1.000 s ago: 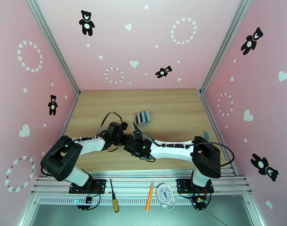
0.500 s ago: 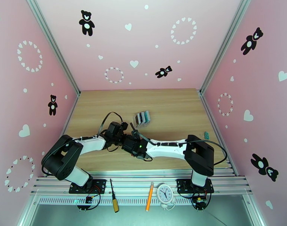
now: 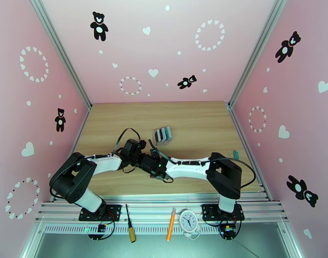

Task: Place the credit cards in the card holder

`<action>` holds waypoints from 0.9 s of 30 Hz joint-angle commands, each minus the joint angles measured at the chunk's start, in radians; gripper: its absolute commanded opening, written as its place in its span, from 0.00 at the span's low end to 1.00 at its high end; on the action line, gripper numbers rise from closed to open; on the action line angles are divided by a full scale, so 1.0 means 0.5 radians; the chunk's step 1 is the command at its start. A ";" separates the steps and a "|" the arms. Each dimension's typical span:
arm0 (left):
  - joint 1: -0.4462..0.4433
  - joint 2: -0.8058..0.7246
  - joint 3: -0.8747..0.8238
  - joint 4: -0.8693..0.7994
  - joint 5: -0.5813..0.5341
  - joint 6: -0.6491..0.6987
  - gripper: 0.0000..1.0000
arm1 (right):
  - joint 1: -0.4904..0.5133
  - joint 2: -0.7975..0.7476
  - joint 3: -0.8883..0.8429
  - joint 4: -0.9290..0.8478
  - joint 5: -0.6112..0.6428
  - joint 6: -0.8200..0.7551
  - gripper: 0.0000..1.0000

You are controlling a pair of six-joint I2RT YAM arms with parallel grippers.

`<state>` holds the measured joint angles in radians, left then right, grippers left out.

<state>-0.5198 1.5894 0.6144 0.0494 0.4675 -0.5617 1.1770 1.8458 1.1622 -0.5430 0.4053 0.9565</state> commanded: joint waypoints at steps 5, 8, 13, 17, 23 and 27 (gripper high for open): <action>-0.013 0.075 0.059 -0.077 -0.054 0.025 0.31 | -0.022 0.096 0.070 0.027 -0.022 -0.020 0.42; -0.013 0.094 0.066 -0.086 -0.054 0.025 0.30 | -0.035 0.105 0.069 0.035 -0.024 -0.018 0.42; -0.013 0.116 0.078 -0.091 -0.045 0.028 0.28 | -0.044 0.122 0.086 0.031 -0.023 -0.020 0.41; -0.011 0.122 0.075 -0.086 -0.034 0.027 0.24 | -0.058 0.140 0.086 0.025 -0.020 -0.017 0.40; -0.015 0.131 0.079 -0.093 -0.039 0.027 0.23 | -0.062 0.150 0.082 0.006 -0.015 -0.011 0.36; -0.016 0.150 0.093 -0.114 -0.054 0.028 0.24 | -0.062 0.143 0.073 0.006 -0.016 -0.008 0.35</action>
<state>-0.5198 1.6348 0.6464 0.0338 0.4641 -0.5617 1.1503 1.8935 1.1854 -0.5243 0.3973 0.9508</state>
